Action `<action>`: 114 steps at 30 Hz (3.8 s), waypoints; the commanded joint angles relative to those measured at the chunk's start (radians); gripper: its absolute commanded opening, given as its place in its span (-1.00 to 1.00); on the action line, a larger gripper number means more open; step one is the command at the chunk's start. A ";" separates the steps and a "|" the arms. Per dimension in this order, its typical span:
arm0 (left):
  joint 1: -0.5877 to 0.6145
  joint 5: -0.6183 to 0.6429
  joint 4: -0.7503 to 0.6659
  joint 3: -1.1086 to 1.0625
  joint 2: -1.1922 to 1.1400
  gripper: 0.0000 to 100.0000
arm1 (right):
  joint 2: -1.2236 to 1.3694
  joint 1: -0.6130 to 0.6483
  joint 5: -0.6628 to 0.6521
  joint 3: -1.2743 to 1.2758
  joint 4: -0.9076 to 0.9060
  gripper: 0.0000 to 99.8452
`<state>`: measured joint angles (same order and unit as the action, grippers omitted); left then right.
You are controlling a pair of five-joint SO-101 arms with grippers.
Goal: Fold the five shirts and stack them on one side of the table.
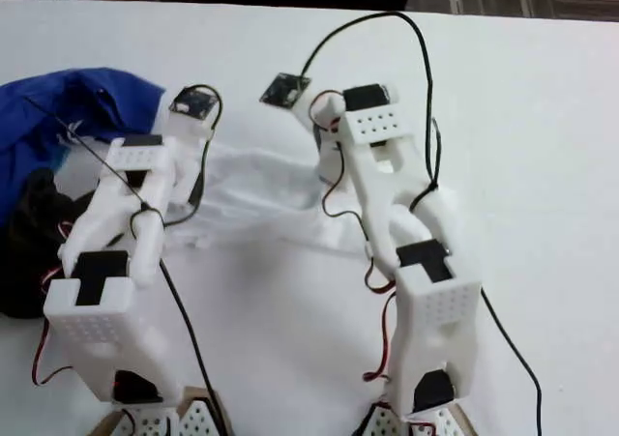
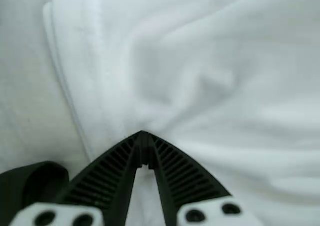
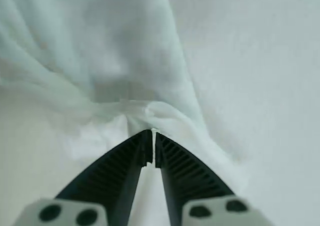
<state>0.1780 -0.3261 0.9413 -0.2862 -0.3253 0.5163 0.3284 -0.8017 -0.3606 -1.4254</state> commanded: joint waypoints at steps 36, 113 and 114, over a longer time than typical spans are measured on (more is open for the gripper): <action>0.000 0.009 -0.023 0.028 -0.003 -0.95 | -0.292 -0.065 -0.054 0.718 0.162 -0.96; 0.000 0.012 -0.023 0.028 -0.002 -0.95 | -0.374 -0.371 0.124 0.554 0.309 -0.96; 0.000 0.012 -0.021 0.028 0.002 -0.95 | -0.410 -0.374 0.166 0.557 0.311 -0.96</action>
<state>0.1780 -0.3261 0.9413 -0.2862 -0.3253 0.2263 -0.0552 -0.7020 0.2363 -1.1017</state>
